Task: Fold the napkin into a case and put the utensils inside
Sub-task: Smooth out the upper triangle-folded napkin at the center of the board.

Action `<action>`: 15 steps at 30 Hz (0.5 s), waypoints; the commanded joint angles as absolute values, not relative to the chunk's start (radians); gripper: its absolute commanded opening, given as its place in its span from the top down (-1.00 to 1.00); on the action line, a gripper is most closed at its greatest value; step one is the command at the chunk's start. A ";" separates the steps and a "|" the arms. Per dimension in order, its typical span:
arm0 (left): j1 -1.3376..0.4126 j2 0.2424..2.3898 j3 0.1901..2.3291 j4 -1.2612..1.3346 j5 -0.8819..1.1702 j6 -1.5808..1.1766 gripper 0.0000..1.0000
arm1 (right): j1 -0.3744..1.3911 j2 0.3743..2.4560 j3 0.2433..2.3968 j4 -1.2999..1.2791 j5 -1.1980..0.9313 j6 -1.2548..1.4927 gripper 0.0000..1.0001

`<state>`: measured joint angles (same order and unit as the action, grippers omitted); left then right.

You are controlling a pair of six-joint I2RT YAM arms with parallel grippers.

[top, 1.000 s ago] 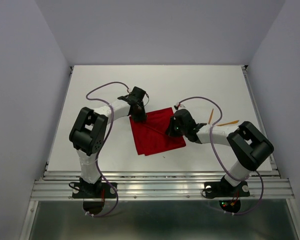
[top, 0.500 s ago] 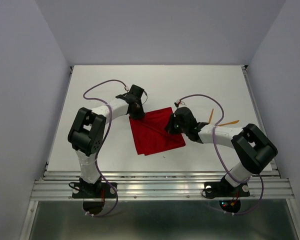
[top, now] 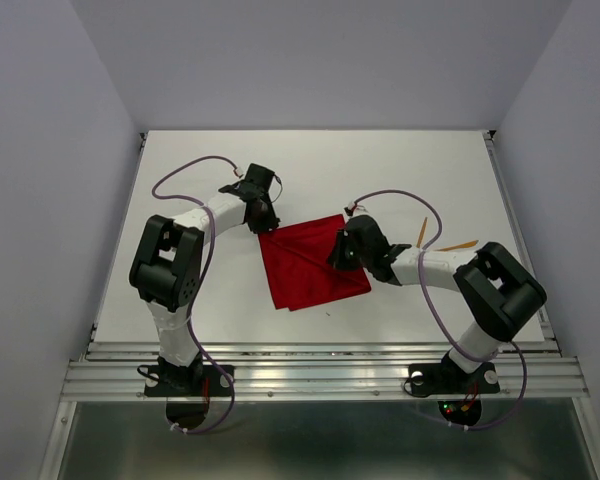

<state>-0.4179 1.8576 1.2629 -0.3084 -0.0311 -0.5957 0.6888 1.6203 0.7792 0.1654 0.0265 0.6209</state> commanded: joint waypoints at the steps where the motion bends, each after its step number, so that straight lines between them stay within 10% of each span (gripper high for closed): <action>1: -0.420 1.861 1.262 -0.305 -0.044 -0.600 0.37 | 0.698 1.669 0.799 0.202 0.040 0.614 0.86; 15: -0.420 1.798 1.276 -0.302 -0.067 -0.594 0.38 | 0.698 1.496 0.775 0.126 0.123 0.609 0.86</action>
